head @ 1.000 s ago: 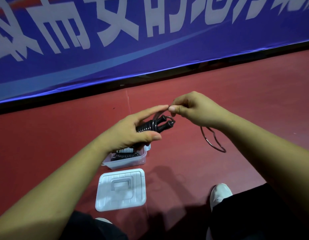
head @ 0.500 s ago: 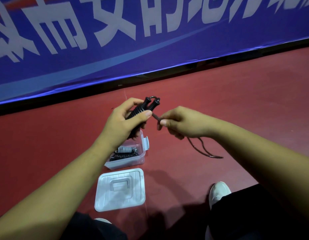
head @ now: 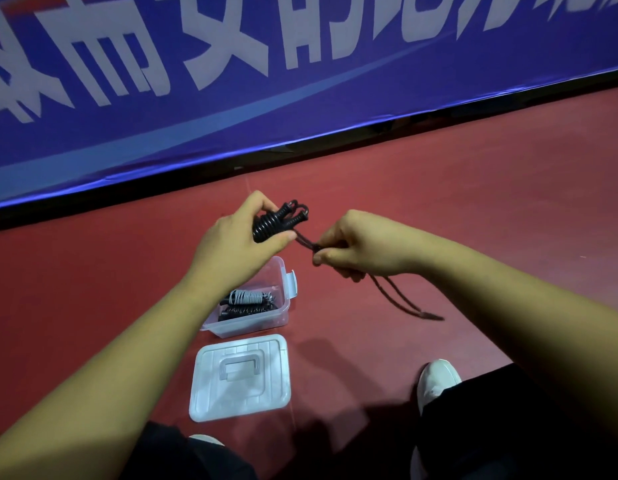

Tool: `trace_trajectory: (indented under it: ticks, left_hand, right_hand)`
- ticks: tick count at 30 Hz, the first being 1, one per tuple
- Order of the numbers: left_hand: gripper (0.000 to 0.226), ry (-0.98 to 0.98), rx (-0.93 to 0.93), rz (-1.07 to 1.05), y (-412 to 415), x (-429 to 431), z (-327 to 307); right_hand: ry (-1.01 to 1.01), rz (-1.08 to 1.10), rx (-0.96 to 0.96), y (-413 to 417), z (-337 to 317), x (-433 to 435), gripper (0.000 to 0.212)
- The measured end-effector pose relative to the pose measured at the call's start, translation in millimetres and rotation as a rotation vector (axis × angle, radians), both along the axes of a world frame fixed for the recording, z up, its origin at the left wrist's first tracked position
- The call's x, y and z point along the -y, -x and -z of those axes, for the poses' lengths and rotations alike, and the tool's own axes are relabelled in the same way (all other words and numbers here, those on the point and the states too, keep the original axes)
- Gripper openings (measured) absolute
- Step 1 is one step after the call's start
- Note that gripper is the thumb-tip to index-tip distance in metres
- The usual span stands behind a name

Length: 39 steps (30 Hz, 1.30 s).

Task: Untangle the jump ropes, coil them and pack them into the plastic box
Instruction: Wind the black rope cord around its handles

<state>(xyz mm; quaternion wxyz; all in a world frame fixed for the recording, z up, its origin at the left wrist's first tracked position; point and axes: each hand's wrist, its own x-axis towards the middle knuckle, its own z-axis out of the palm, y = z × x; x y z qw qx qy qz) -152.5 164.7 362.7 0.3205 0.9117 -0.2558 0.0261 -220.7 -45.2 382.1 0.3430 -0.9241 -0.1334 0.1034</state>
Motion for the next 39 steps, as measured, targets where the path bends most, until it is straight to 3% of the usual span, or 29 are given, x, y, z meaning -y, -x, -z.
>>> trace_trajectory:
  ticks: [5,8,12,15,19,22,26,30,33,36,39]
  left_hand:
    - [0.035,-0.326,0.128,-0.014,6.5,9.9,8.8]
    - [0.032,-0.436,0.049,0.106,10.3,15.3,15.8]
    - [0.041,-0.508,-0.072,0.289,19.8,18.7,13.9]
    - [0.047,-0.410,-0.125,0.331,24.2,20.4,13.7]
    - [0.009,-0.197,-0.212,0.432,19.5,18.1,13.5]
    - [0.004,-0.031,-0.319,0.455,19.6,16.0,14.3]
    - [0.023,0.306,-0.497,0.383,18.7,19.3,11.4]
    - [0.044,0.576,-0.619,0.334,14.2,18.8,4.6]
    - [0.041,0.750,-0.738,0.349,20.7,21.3,3.6]
    - [0.027,0.774,-0.733,0.283,21.1,23.0,2.7]
    - [0.021,0.745,-0.666,0.162,11.8,16.7,-1.6]
  right_hand:
    - [0.167,-0.064,0.133,0.0,-8.0,-4.8,0.018]
    - [0.263,-0.124,0.178,-0.4,-13.0,-1.6,0.015]
    - [0.244,-0.083,0.230,-0.7,-15.8,1.9,0.012]
    - [0.167,-0.009,0.241,-4.8,-15.3,9.9,0.014]
    - [-0.010,0.036,0.164,-10.5,-9.3,19.1,0.017]
    - [-0.100,0.040,0.097,-12.0,-8.1,21.2,0.019]
    - [-0.029,0.007,0.071,-12.4,-5.1,26.3,0.017]
    - [-0.089,-0.015,0.040,-13.0,-3.1,21.2,0.028]
    - [-0.154,-0.020,-0.020,-12.5,-2.4,16.4,0.024]
    - [-0.099,0.003,-0.034,-13.1,-2.8,19.4,0.025]
    - [0.099,0.027,0.050,-14.9,-6.6,29.0,0.030]
